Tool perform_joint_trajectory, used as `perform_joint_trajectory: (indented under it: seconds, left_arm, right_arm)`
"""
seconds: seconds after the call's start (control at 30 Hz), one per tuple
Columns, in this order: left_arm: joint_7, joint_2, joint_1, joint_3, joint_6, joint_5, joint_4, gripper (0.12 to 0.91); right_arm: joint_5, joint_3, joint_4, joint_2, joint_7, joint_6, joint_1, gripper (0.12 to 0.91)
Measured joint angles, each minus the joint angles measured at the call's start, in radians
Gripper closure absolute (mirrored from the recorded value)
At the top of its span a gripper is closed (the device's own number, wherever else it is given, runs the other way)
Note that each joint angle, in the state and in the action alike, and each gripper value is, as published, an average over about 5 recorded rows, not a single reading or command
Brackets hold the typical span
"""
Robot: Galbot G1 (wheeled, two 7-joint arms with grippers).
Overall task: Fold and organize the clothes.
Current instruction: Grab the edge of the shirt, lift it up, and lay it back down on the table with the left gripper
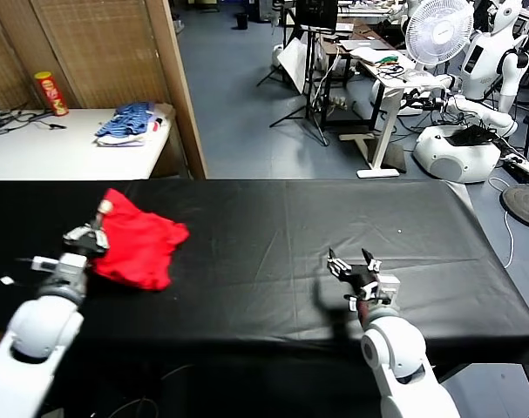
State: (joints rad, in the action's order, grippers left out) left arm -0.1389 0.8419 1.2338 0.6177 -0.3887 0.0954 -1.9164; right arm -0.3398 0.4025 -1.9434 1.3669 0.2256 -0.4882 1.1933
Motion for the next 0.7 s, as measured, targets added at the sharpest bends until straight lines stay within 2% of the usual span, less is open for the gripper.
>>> perform_joint_trajectory:
  seconds: [0.1,0.2,0.43,0.5,0.6,0.7]
  left_arm:
    - [0.001,-0.024,0.014,-0.005,-0.007,-0.037,-0.037,0.884]
    - [-0.005,-0.007,0.020,-0.048,-0.023,0.002,-0.076,0.884]
    - [-0.032,0.128,-0.015,-0.263,-0.036,0.139,-0.074,0.884]
    - [-0.036,0.174,-0.027,-0.327,-0.037,0.157,-0.065,0.884]
    - [-0.014,0.230,-0.040,-0.403,-0.019,0.169,-0.063,0.841]
    - [0.026,0.257,-0.054,-0.445,0.014,0.160,-0.068,0.702]
  right_arm:
    - [0.007,-0.003,0.003,0.005,-0.001,0.000,0.005,0.227]
    - [0.018,-0.007,0.002,0.008,-0.004,0.000,0.014,0.227]
    - [0.019,0.003,-0.021,0.003,-0.019,-0.008,0.038,0.227]
    - [0.012,0.004,-0.027,-0.004,-0.036,-0.012,0.044,0.227]
    - [0.001,-0.002,-0.034,-0.020,-0.083,-0.036,0.050,0.227]
    - [-0.015,-0.017,-0.040,-0.041,-0.148,-0.078,0.049,0.227]
